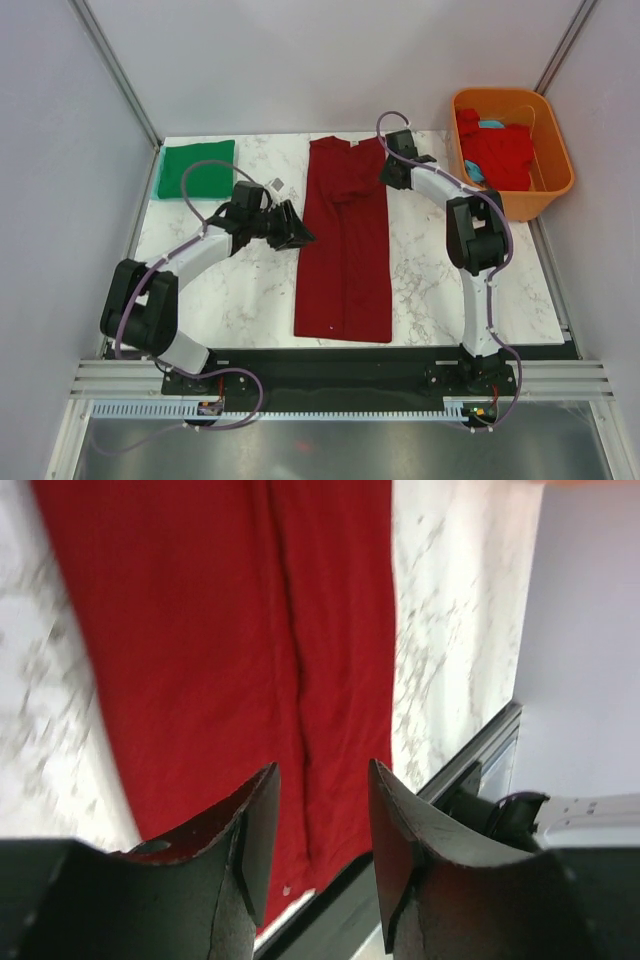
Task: Fold and stack the t-shirts
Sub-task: Fold the tshirt
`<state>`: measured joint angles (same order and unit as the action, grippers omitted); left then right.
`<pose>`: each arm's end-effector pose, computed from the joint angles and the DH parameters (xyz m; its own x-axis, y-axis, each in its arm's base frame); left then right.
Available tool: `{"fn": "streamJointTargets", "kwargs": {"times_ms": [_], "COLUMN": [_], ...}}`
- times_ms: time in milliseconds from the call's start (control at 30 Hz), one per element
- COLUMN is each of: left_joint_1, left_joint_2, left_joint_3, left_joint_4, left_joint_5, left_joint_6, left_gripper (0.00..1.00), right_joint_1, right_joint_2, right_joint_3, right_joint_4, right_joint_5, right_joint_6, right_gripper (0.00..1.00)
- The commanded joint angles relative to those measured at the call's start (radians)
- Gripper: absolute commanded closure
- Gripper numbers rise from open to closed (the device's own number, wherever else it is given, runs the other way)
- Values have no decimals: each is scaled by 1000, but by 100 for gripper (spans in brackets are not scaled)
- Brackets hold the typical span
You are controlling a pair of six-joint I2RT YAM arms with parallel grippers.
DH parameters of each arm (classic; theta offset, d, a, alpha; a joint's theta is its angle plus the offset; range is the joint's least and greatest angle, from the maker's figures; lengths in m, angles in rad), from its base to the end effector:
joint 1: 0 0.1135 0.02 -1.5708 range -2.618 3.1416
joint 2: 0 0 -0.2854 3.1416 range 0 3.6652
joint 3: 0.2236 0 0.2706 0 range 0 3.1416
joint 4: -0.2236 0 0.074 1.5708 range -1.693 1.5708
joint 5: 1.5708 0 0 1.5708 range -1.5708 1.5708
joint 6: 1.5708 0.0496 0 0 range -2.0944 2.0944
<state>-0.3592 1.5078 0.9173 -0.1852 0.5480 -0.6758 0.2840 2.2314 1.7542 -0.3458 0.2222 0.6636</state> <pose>0.3070 -0.1429 0.2198 -0.9169 -0.2260 -0.3288 0.0957 0.6754 -0.7312 0.5217 0.1409 0.1812 -0.6342 0.4408 -0.6352 0.3316 0.8972 0.2916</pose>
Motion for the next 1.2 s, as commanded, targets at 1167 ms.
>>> {"fn": "streamJointTargets", "kwargs": {"times_ms": [1167], "left_joint_1": [-176], "left_joint_2": [677], "left_joint_3": [495], "left_joint_4": [498], "left_joint_5": [-405], "left_joint_6": [-389], "left_gripper": [49], "right_joint_1": [-114], "right_joint_2": [132], "right_joint_3": [83], "right_joint_4": [206], "right_joint_5": [-437], "right_joint_6": [-308], "right_gripper": [72]}}
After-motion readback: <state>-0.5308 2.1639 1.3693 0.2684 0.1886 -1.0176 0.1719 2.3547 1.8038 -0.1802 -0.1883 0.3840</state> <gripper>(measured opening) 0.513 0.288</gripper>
